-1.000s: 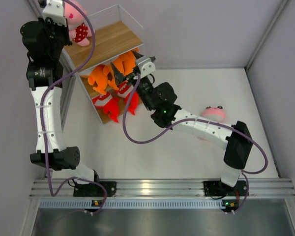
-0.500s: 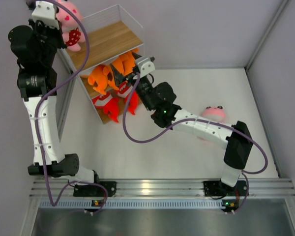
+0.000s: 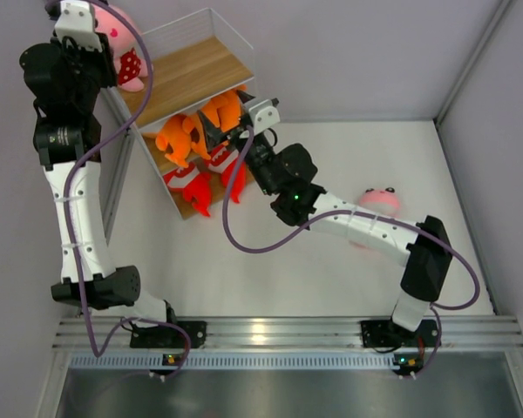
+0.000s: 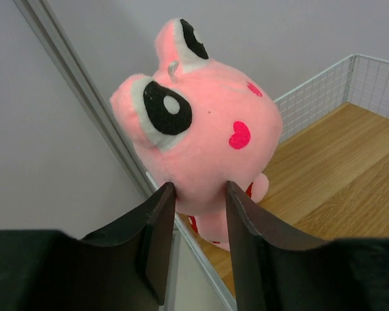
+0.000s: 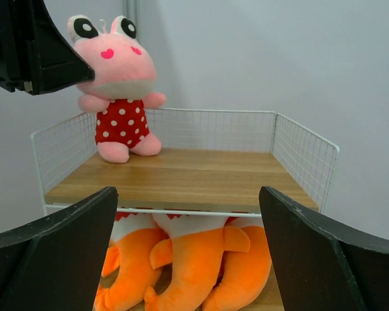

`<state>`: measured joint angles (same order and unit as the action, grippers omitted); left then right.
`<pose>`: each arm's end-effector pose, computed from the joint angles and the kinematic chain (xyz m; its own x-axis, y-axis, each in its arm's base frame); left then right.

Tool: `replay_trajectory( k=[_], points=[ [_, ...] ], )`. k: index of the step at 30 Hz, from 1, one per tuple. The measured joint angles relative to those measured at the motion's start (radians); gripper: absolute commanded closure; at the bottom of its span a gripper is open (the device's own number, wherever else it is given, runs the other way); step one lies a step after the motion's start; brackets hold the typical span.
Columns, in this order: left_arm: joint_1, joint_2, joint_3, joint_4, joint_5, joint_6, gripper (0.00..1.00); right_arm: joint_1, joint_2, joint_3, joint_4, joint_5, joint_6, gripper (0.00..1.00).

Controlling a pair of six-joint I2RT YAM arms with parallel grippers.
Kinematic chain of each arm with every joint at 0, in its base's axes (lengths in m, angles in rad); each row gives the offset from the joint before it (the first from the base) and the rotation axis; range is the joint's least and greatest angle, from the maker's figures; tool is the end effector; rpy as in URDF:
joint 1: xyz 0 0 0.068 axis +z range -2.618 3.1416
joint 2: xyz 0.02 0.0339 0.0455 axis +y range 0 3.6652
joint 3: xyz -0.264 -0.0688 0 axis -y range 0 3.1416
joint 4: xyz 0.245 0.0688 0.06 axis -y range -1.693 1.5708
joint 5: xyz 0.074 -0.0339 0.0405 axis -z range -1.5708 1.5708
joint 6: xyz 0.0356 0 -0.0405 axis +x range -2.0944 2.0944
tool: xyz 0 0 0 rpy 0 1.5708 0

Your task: Place and organize the stuffed toys onto the shelf

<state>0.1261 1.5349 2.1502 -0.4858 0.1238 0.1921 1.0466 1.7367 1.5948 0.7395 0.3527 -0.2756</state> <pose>0.2827 0.0314 0.5819 0.1251 0.2068 -0.9703 -0.0277 0.9784 0.2050 0.2126 0.3431 0.4591 0.4532 0.2736 -0.8484 -0.5676 0.8224 -0.0379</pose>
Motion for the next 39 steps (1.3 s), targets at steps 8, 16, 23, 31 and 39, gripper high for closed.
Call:
replay_trajectory(
  k=[8, 16, 23, 31, 39],
  points=[
    [0.000, 0.000, 0.000, -0.002, -0.051, -0.005, 0.36, 0.000, -0.003, 0.000, -0.001, 0.002, 0.003, 0.09],
    [0.000, -0.001, 0.000, 0.000, -0.085, 0.004, 0.28, 0.000, -0.003, 0.000, -0.002, 0.002, 0.007, 0.09],
    [0.000, -0.002, 0.000, 0.000, -0.088, 0.016, 0.28, 0.000, -0.003, 0.005, -0.047, 0.012, 0.010, 0.07],
    [0.000, -0.050, -0.001, -0.001, -0.084, 0.022, 0.27, -0.020, -0.071, 0.018, -0.341, 0.065, 0.091, 0.02],
    [0.000, -0.180, -0.079, 0.015, -0.051, 0.014, 0.29, -0.445, -0.336, -0.015, -0.855, 0.073, 0.340, 0.01]
  ],
)
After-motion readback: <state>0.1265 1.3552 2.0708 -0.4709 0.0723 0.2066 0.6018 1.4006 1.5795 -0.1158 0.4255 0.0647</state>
